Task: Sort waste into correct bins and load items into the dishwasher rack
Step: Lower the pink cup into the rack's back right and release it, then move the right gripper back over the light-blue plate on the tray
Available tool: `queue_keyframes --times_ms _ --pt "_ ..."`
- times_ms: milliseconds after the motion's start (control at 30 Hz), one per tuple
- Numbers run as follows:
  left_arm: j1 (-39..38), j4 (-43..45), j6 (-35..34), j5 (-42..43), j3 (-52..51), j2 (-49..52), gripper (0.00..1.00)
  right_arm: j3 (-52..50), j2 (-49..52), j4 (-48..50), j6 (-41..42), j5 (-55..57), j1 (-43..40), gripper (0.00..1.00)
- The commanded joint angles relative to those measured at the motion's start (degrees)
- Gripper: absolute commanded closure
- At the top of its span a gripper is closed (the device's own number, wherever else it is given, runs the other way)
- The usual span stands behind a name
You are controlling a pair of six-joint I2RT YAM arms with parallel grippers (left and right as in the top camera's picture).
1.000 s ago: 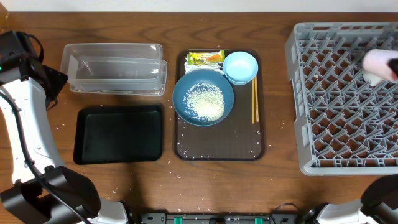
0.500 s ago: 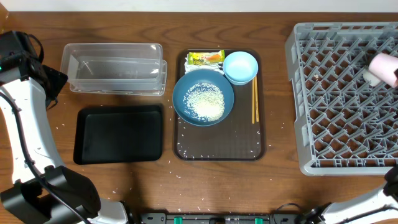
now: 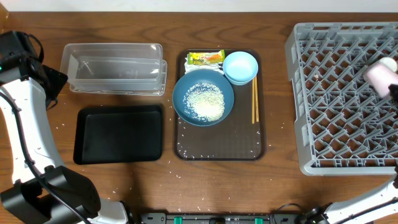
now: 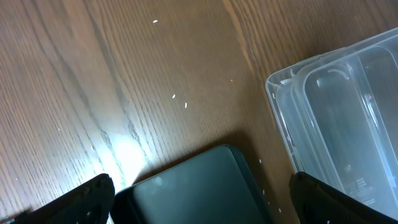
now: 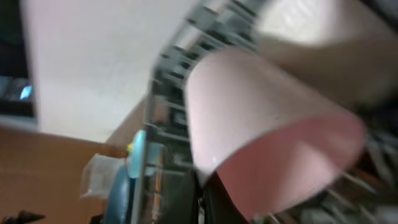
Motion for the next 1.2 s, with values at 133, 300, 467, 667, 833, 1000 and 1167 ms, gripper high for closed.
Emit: queue_keyframes --times_ms 133,300,467,667,833,1000,1167 --pt "0.17 0.02 -0.28 -0.48 0.26 0.20 0.07 0.00 0.11 -4.46 -0.61 13.35 -2.71 0.92" --pt "0.17 0.02 -0.28 -0.48 0.26 0.20 0.07 0.13 -1.86 -6.36 -0.57 13.20 -4.39 0.79" --pt "0.17 0.02 -0.28 -0.48 0.26 0.20 0.07 0.13 -8.44 -7.15 1.18 13.18 -6.27 0.79" --pt "0.17 0.02 -0.28 -0.48 0.26 0.20 0.07 0.13 -18.78 -6.43 8.76 13.46 -7.74 0.66" --pt "0.17 0.02 -0.28 -0.48 0.26 0.20 0.07 0.11 -26.97 -6.05 15.34 12.83 -6.62 0.63" --pt "0.17 0.02 -0.28 -0.48 0.26 0.20 0.07 0.11 -32.87 -8.11 15.96 4.92 -0.20 0.47" --pt "0.17 0.02 -0.28 -0.48 0.26 0.20 0.07 -0.39 -33.88 -10.10 15.93 9.05 14.16 0.35"
